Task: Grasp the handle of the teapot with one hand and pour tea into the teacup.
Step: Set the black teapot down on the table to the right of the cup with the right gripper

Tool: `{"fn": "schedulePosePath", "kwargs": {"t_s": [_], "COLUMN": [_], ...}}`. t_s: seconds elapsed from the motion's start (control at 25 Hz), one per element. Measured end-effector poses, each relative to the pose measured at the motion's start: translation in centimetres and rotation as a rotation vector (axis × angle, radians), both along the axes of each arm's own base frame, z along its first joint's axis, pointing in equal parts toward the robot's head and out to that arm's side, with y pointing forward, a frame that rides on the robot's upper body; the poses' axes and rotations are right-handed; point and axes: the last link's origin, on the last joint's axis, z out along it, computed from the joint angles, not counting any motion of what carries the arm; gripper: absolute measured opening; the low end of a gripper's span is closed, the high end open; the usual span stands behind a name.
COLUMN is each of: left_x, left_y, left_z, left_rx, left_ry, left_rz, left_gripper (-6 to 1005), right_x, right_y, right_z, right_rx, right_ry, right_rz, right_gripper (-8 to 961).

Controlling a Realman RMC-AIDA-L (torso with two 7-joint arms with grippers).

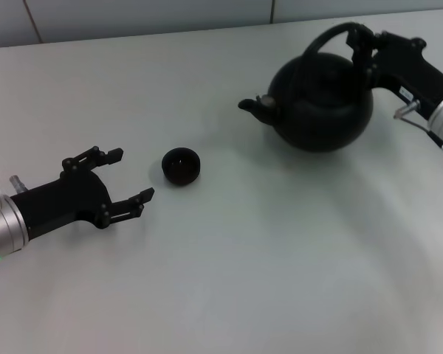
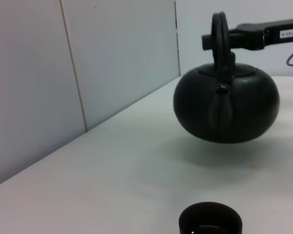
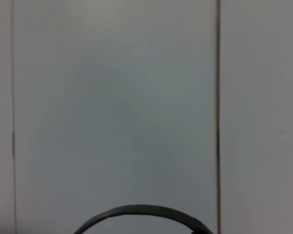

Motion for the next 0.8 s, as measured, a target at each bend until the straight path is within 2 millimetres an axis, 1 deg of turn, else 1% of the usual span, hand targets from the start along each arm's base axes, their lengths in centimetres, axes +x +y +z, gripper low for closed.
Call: {"fn": "schedulePosePath", "kwargs": {"t_s": [0.28,0.8], "left_x": [0.1,0.1], "left_y": [-0.1,-0.3], "left_z": [-0.1,-0.2], "left_rx": [-0.005,-0.010], "left_ry": [0.000,-0.003], "left_rz": [-0.008,-0.008], "left_gripper": [860,860], "right_x": [1.3,2.1], "right_y": [-1.2,-2.4], "right_z": [-0.7,-1.3], "right_rx": [-0.008,-0.011], "right_ry": [0.019,0.029], "right_rz": [-0.057,-0.084], "right_gripper": [116,130]}}
